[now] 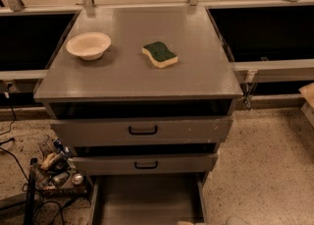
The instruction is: Open bottom drawer
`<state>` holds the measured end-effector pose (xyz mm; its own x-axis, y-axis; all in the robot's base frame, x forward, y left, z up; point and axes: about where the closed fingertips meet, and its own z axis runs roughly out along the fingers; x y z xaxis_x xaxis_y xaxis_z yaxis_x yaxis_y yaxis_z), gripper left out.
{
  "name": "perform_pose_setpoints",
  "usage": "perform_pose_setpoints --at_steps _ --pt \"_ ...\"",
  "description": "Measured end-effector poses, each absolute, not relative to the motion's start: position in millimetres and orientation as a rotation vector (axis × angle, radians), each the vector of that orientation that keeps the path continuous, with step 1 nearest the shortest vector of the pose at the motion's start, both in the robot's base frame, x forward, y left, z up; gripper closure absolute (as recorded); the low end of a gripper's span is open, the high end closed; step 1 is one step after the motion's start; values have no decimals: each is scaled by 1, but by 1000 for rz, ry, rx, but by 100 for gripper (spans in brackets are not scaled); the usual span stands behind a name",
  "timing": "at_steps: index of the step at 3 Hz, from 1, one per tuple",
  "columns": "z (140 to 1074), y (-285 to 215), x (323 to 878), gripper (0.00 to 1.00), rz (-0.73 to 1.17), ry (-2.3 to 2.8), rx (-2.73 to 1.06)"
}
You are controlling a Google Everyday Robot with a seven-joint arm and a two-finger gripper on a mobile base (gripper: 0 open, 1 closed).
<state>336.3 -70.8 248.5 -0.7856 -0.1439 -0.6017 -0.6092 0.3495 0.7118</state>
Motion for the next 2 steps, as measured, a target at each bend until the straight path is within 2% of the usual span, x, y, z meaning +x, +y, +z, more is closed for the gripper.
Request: perform_pose_setpoints --at_steps 2 --pt "248 -69 332 0 1436 2186 -684"
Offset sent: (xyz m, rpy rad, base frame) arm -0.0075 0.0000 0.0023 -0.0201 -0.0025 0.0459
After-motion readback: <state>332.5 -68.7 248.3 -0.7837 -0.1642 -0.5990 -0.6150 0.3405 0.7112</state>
